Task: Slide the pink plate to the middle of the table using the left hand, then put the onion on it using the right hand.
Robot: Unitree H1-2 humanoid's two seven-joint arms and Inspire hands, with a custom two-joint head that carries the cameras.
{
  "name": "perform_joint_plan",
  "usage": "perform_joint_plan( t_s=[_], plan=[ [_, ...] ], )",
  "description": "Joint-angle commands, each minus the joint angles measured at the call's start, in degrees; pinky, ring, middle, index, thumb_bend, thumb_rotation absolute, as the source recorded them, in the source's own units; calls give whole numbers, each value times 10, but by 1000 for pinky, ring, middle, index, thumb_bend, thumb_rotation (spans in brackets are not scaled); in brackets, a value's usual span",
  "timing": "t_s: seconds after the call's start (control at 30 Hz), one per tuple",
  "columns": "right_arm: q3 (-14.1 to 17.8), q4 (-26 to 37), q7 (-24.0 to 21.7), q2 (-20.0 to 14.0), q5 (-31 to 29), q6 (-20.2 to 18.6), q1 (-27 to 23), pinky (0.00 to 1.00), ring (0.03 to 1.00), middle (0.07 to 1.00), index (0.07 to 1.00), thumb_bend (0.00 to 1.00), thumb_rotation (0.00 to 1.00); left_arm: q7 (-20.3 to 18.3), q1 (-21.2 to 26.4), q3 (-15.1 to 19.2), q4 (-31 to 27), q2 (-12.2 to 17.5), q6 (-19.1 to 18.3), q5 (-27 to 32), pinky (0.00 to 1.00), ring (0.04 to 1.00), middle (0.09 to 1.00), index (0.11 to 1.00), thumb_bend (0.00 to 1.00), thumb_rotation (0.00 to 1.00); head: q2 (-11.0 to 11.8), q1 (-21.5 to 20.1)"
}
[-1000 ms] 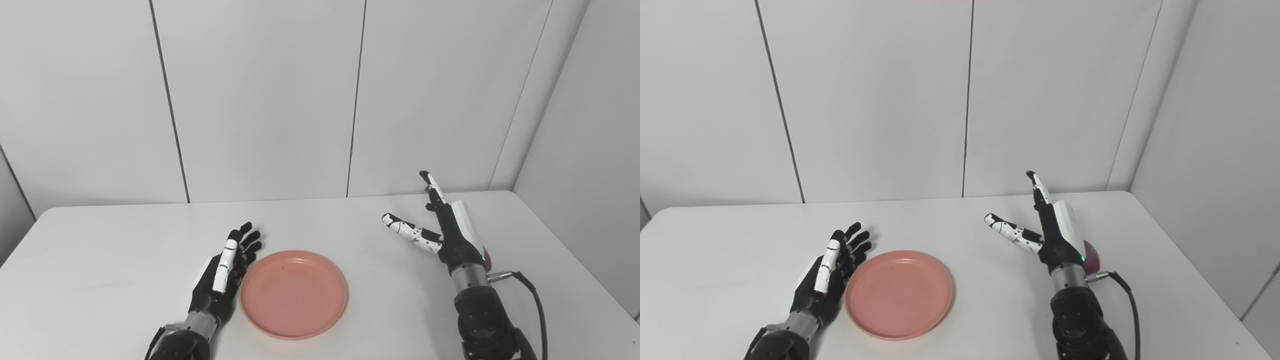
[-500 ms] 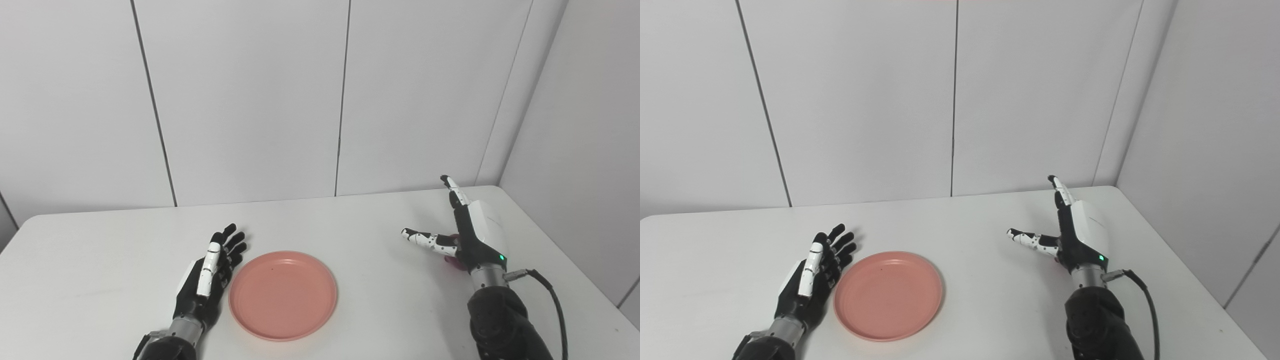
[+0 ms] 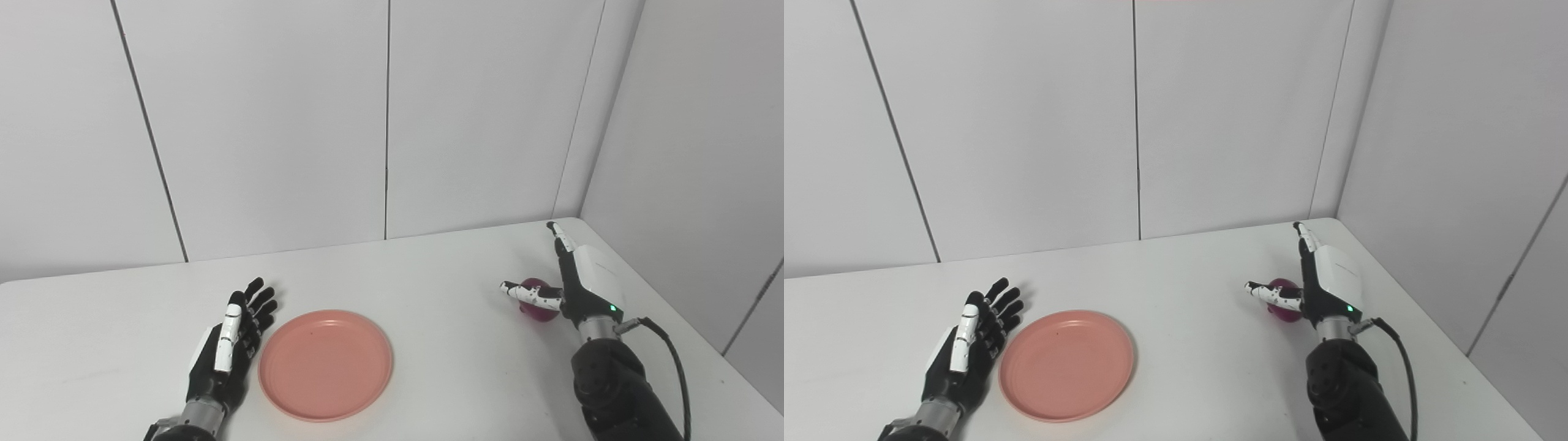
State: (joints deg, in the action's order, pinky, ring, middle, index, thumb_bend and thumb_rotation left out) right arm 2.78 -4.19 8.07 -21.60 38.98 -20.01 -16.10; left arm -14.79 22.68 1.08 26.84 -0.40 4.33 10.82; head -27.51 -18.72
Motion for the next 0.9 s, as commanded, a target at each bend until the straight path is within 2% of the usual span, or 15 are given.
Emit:
perform_joint_plan(
  t_s=[0.0,0.37,0.5,0.63,0.77,0.87],
  plan=[
    [9,7,8,-13,-3,-9,-18,803,897,923,929,836,441,-9,8,2,0,9,16,5,974,937,935,922,615,1000,0,2],
    [-1,-21,-2,-16,-11,-21,-21,813,895,916,917,841,413,-11,7,1,-2,8,19,8,971,936,932,920,611,1000,-2,6],
    [-8,-27,-5,-14,-12,-29,-24,785,885,905,905,853,409,-11,5,1,-2,7,19,8,969,936,932,920,617,1000,-4,7],
    [-12,-33,-3,-12,-21,-24,-25,738,846,878,879,850,351,-7,3,0,-10,5,14,5,960,931,929,916,615,1000,-5,8],
    [-15,-39,-4,-13,-33,-16,-26,735,823,856,852,837,297,-6,2,-2,-11,5,11,4,967,933,930,917,619,1000,-7,9],
    [-17,-43,-2,-12,-39,-15,-27,677,764,799,806,817,235,-6,2,-3,-12,5,9,2,969,935,933,923,623,1000,-8,10]
  ],
)
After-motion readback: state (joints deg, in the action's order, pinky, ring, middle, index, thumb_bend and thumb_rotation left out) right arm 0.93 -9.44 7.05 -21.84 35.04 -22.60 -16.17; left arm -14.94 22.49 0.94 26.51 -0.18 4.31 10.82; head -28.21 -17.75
